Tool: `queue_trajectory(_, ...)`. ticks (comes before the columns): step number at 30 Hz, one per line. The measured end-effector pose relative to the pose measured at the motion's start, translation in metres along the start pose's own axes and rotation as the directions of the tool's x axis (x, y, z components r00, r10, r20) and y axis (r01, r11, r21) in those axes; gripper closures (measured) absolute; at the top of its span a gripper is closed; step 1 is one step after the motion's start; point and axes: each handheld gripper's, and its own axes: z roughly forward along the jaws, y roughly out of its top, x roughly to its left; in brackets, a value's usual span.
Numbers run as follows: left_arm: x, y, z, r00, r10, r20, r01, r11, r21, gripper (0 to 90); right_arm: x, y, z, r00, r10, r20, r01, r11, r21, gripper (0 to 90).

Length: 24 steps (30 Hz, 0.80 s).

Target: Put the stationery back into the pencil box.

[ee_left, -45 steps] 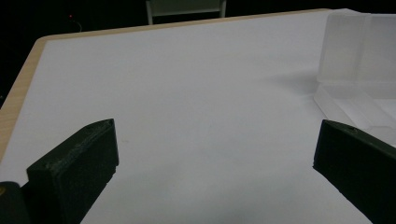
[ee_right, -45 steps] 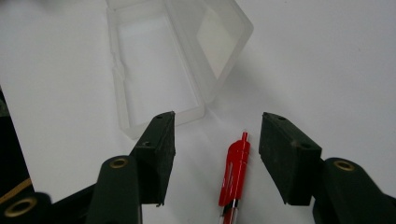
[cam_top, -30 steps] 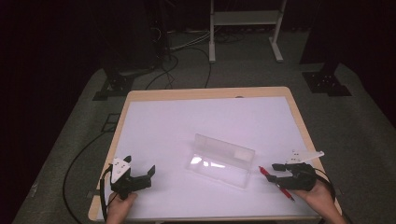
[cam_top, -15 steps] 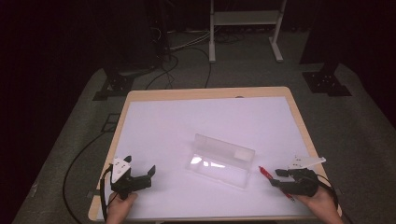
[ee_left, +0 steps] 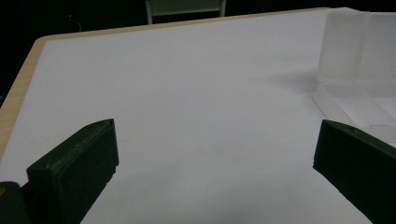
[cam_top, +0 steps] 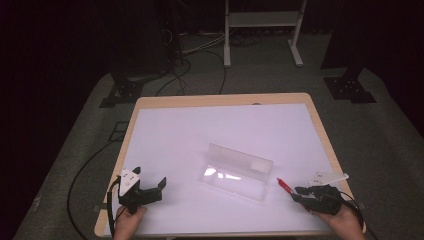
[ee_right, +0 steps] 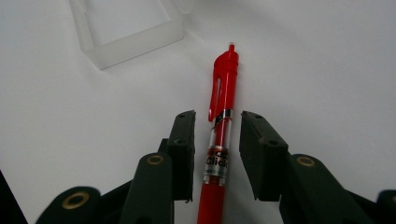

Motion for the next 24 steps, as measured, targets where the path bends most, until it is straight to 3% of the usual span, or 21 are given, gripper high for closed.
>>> queue_trajectory(4,-0.0001,-0.0001,-0.0001,1.0000,-0.002,-0.001,0.002,1.0000,-0.003,0.0,0.0014,-0.0012,0.0033,0.9999,-0.009,0.010,0.009,1.000,0.019,67.2)
queue_trajectory(24,0.0005,0.0000,-0.0004,1.0000,-0.005,-0.001,0.005,1.0000,0.000,0.0,0.0065,-0.0034,0.0035,0.9984,-0.006,0.055,0.005,1.000,0.007,78.2)
